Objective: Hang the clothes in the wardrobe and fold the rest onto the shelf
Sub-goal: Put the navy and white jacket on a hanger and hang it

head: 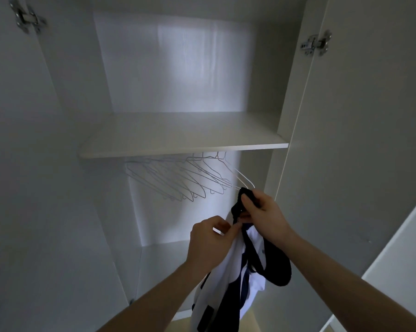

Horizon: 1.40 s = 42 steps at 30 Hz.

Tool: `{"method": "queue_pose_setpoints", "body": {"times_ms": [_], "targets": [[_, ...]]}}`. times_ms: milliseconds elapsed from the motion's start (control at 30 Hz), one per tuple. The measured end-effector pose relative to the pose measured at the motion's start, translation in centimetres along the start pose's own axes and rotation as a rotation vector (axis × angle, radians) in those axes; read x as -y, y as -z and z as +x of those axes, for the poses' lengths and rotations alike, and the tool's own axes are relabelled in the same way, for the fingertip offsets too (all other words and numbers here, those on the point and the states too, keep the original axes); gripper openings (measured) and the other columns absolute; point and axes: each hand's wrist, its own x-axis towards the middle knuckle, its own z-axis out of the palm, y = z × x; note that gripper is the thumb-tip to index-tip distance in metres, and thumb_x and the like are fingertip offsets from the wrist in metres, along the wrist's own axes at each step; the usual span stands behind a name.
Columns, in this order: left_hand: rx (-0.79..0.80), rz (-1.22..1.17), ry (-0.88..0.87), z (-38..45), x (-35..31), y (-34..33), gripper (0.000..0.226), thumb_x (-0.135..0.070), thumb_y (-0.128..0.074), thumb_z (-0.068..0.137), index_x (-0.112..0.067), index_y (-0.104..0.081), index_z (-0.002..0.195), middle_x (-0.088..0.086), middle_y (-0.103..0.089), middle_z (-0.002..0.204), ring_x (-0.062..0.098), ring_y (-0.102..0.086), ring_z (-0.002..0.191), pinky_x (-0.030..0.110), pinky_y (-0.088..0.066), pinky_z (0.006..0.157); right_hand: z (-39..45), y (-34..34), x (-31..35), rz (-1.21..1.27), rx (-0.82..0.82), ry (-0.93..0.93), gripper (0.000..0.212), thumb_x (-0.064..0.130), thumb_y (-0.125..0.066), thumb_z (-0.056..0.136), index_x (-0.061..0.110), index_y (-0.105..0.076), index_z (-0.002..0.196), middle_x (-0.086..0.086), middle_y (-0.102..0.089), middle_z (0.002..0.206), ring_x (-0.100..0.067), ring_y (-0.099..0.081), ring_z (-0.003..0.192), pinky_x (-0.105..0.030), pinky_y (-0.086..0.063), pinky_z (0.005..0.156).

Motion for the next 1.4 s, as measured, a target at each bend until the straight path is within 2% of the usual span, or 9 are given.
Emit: {"method": "queue_pose_setpoints", "body": {"times_ms": [167,400,600,733,800,933,1133,1200,1400], "targets": [[-0.004,-0.086,0.048,2.1,1.1,1.6,0.017,-0.044,-0.077,0.085,-0.03,-0.071,0.079,-0.016,-0.072,0.076,0.0,-0.068,0.071,0.016,-0.049,0.066,1.5,-2.5,-0.6,0.015,0.0,0.011,0.027,0.018,-0.056,0.106,-0.006,-0.058,0.093,-0.028,-0.071,0.09,-0.036,-0.074,0.08,-0.045,-0.064,0.073],[0.071,-0.108,0.05,3.7,2.7,2.9,0.014,-0.043,-0.076,0.087,-0.029,-0.073,0.089,-0.017,-0.074,0.078,-0.002,-0.07,0.073,0.021,-0.057,0.074,2.5,-4.4,-1.4,0.054,-0.026,0.004,0.026,0.015,-0.055,0.106,-0.009,-0.056,0.098,-0.03,-0.07,0.091,-0.036,-0.073,0.081,-0.05,-0.063,0.076],[0.128,-0.26,0.084,4.9,4.4,3.5,0.009,-0.018,-0.068,0.097,-0.022,-0.076,0.097,-0.012,-0.076,0.088,0.0,-0.072,0.082,0.023,-0.059,0.081,3.9,-4.7,-1.0,0.009,-0.002,0.005,0.022,0.017,-0.056,0.106,-0.004,-0.064,0.101,-0.021,-0.074,0.092,-0.031,-0.073,0.083,-0.037,-0.06,0.071],[0.197,-0.436,0.166,5.3,4.3,3.4,0.016,-0.007,-0.057,0.1,-0.015,-0.072,0.101,0.001,-0.076,0.095,0.018,-0.076,0.085,0.039,-0.062,0.088,4.5,-4.9,-0.2,0.022,0.006,0.01,0.022,0.016,-0.055,0.106,-0.004,-0.063,0.108,-0.016,-0.075,0.09,-0.026,-0.074,0.079,-0.036,-0.062,0.069],[0.224,-0.52,0.225,5.6,4.1,3.5,0.012,-0.015,-0.06,0.099,-0.014,-0.071,0.103,0.005,-0.077,0.096,0.023,-0.077,0.087,0.043,-0.062,0.09,4.9,-4.9,0.0,0.0,0.005,0.015,0.022,0.015,-0.056,0.106,-0.005,-0.063,0.109,-0.015,-0.076,0.09,-0.028,-0.074,0.078,-0.04,-0.063,0.07],[0.178,-0.374,0.207,6.6,4.4,3.3,0.013,-0.029,-0.074,0.092,-0.021,-0.071,0.1,-0.004,-0.077,0.091,0.013,-0.075,0.078,0.037,-0.062,0.085,5.6,-4.7,0.1,-0.071,-0.005,0.034,0.02,0.015,-0.057,0.105,-0.003,-0.065,0.103,-0.013,-0.076,0.087,-0.025,-0.071,0.073,-0.043,-0.059,0.072],[0.109,-0.125,0.095,7.1,4.8,3.1,0.007,-0.026,-0.079,0.089,-0.025,-0.073,0.085,-0.013,-0.073,0.077,-0.005,-0.068,0.072,0.006,-0.048,0.066,6.1,-4.2,-0.9,-0.144,-0.056,0.056,0.029,0.033,-0.062,0.1,0.005,-0.065,0.093,-0.021,-0.071,0.088,-0.036,-0.068,0.074,-0.059,-0.057,0.078],[0.12,0.0,0.055,7.3,4.9,3.5,0.01,-0.026,-0.078,0.088,-0.029,-0.072,0.081,-0.015,-0.071,0.072,-0.004,-0.066,0.069,0.006,-0.046,0.064,5.9,-4.3,-1.6,-0.187,-0.122,0.087,0.038,0.044,-0.061,0.094,0.006,-0.063,0.088,-0.021,-0.067,0.084,-0.038,-0.065,0.074,-0.058,-0.055,0.072],[0.273,0.139,0.103,7.2,6.2,4.0,0.012,-0.02,-0.068,0.091,-0.026,-0.074,0.081,-0.015,-0.071,0.077,0.004,-0.067,0.077,0.018,-0.052,0.071,4.9,-5.9,-2.4,-0.091,-0.25,0.185,0.032,0.027,-0.058,0.104,0.003,-0.058,0.083,-0.022,-0.06,0.078,-0.024,-0.055,0.068,-0.041,-0.049,0.066]]}}
